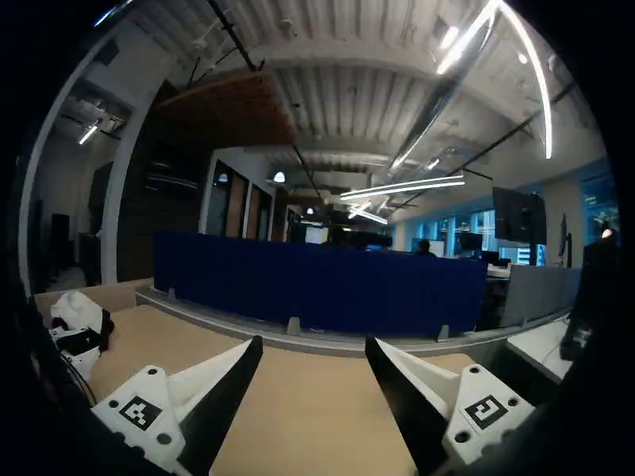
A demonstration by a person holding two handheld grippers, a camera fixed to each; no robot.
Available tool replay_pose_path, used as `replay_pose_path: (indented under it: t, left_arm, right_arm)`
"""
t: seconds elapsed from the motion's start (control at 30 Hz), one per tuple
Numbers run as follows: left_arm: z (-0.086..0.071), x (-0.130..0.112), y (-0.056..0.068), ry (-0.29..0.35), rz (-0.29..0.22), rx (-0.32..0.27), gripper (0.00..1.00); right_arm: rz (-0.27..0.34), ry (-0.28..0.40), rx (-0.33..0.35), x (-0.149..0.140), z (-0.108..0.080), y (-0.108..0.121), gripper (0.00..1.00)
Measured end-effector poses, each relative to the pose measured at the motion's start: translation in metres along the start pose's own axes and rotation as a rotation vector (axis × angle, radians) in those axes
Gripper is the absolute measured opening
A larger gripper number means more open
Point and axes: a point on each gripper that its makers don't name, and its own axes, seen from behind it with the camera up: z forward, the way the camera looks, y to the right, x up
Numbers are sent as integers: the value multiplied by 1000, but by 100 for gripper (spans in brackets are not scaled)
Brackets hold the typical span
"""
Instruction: Fold towel
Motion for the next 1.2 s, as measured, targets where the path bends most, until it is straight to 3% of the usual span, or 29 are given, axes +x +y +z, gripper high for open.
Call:
replay_pose_path:
  t: [0.17,0.37,0.57,0.8,1.2]
  left_arm:
    - [2,-7,-11,-3,-2,1,79]
    - [0,-16,-2,-9,-2,1,78]
    - [5,-23,-14,-20,-15,9,79]
    - [5,-27,2,-26,-12,-8,79]
    - [8,-28,0,-32,-13,-12,79]
  right_arm:
    - [3,-3,10,-5,1,-4,100]
    - [7,-7,15,-8,3,-8,100]
    - [3,-7,15,-9,1,-8,100]
    - [3,-12,16,-9,1,-6,100]
    - [7,-8,17,-7,0,-3,100]
